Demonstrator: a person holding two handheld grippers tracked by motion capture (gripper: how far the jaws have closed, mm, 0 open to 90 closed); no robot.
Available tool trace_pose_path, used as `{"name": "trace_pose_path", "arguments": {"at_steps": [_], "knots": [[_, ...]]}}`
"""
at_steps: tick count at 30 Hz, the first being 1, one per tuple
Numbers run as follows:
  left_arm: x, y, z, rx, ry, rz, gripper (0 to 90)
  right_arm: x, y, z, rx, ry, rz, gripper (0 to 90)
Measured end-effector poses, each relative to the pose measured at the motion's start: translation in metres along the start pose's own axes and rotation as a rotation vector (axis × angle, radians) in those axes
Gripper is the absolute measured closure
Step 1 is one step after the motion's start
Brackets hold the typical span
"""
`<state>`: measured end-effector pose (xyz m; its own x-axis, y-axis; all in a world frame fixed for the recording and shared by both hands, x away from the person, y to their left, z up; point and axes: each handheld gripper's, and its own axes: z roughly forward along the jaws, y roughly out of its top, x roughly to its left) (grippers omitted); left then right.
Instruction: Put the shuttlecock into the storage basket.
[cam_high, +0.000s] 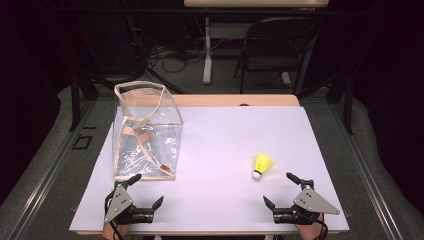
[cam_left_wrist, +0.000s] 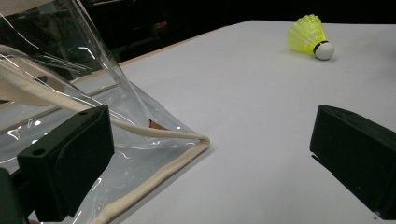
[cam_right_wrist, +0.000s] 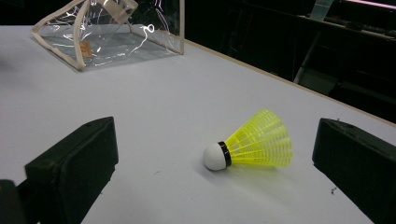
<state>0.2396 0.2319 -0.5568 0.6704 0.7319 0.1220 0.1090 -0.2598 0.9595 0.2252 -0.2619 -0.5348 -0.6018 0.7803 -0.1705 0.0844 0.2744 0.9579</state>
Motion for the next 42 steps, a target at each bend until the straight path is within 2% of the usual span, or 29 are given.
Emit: {"name": "trace_pose_path", "arguments": {"at_steps": [20,42], "knots": [[0.000,0.001,0.004,0.007,-0.014,0.003,0.0,-0.003,-0.001,0.006,0.043,-0.006,-0.008,0.0],[0.000,0.001,0.005,0.011,-0.017,0.009,0.0,-0.016,0.002,0.024,0.129,-0.004,0.026,0.0]]}}
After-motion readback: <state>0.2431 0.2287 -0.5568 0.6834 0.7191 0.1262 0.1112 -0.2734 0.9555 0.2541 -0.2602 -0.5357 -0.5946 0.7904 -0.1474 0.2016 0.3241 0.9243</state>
